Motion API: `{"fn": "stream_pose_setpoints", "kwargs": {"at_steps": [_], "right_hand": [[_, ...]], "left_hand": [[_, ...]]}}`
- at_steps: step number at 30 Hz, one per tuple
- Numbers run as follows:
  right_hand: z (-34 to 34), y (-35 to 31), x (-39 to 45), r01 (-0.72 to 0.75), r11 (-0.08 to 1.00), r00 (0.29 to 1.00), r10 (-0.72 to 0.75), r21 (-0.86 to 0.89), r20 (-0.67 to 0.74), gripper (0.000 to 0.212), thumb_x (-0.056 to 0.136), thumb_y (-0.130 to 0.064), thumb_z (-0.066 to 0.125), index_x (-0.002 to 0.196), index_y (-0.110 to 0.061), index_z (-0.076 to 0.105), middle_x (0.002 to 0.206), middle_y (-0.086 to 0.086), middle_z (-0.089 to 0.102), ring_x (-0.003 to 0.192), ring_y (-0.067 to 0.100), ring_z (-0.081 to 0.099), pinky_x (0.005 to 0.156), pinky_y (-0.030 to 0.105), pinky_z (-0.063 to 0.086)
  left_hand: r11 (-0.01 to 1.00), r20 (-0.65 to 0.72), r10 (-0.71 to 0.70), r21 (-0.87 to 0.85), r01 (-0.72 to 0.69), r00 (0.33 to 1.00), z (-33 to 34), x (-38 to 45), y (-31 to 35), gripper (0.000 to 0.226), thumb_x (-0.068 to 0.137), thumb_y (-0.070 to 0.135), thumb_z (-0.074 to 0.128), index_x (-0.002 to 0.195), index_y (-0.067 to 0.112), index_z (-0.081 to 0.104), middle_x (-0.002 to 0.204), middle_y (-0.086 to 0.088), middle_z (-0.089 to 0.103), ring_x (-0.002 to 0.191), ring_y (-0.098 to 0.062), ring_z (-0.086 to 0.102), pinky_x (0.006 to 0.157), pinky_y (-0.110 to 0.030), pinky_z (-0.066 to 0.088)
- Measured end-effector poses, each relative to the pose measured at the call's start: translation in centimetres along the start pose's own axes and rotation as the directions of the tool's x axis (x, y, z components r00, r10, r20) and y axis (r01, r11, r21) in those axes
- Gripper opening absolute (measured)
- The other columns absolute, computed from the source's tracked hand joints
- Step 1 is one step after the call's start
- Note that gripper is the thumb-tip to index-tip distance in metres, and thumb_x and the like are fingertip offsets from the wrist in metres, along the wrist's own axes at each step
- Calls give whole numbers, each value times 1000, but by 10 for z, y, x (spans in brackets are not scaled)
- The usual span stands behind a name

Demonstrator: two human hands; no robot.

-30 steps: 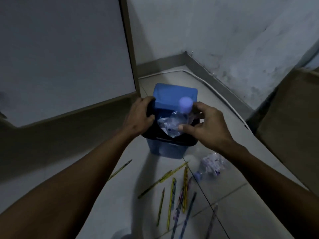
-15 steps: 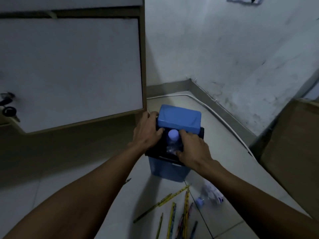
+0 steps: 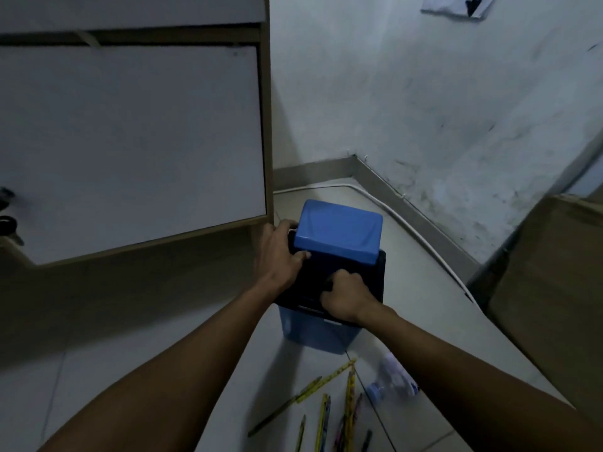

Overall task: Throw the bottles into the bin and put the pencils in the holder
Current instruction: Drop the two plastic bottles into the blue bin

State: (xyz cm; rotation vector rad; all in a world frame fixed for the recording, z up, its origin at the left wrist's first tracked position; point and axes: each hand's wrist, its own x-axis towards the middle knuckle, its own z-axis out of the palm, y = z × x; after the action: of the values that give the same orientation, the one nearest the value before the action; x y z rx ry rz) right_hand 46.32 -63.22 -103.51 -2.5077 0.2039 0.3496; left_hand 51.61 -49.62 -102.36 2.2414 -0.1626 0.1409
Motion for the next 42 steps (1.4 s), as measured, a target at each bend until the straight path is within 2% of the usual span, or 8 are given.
{"fn": "stream_pose_setpoints", "kwargs": {"at_steps": [5,8,11,15,19,22,26,42], "right_hand": [[-3,10,-13,208,978,968,-210,-33,-135,30,86,-14,63,115,-7,66,110,9,68,96,20,63,81,26,52],[-8,25,-39,523,842,756,-531,-135,-382,18,84,-11,64,102,-9,68,97,4,66,85,10,56,74,14,40],[-4,58,-62,580,773,592,-616,-255,-520,2,79,-4,61,78,-6,62,77,6,58,70,15,49,60,23,38],[31,122,-67,385,905,766,-422,-180,-485,7,74,-12,56,78,-9,60,76,2,55,71,12,47,60,26,37],[58,167,-61,-44,930,991,-5,-364,-133,51,77,-13,65,127,-10,53,126,12,49,121,29,46,79,37,46],[68,183,-59,-74,798,996,83,-599,-13,90,75,-14,74,151,-18,25,157,21,17,146,38,14,105,45,38],[77,203,-51,-82,732,989,141,-676,33,93,82,-12,69,155,-28,13,163,20,-10,150,39,-12,119,53,11],[86,200,-56,105,880,993,-72,-464,89,81,94,-4,47,153,-43,7,153,10,32,138,32,33,94,43,49]], "left_hand": [[1000,-58,25,4,-25,998,4,-3,-3,46,76,17,76,116,19,53,116,-3,47,108,-20,53,87,-38,49],[999,-72,40,5,-40,997,4,-4,-4,46,77,18,75,117,19,53,117,-2,48,107,-19,53,87,-40,50],[999,-82,41,11,-41,996,5,-4,-4,47,76,18,76,117,20,54,118,-3,48,108,-20,54,88,-42,51],[999,-96,48,13,-47,994,8,-6,-4,46,77,19,75,118,19,53,120,-5,48,109,-22,55,88,-41,51],[999,-118,32,-2,-33,993,10,-9,-4,47,77,19,76,119,18,54,122,-7,49,110,-24,56,92,-44,52],[999,-115,33,-3,-33,993,9,-10,-6,47,77,20,76,119,17,54,123,-8,49,110,-25,56,92,-45,52],[999,-123,31,-7,-32,992,9,-11,-6,47,77,19,77,118,18,54,121,-7,49,109,-23,56,91,-44,52],[999,-147,47,-5,-48,988,13,-13,-7,49,78,20,76,122,16,53,124,-7,49,113,-21,54,87,-30,45]]}}
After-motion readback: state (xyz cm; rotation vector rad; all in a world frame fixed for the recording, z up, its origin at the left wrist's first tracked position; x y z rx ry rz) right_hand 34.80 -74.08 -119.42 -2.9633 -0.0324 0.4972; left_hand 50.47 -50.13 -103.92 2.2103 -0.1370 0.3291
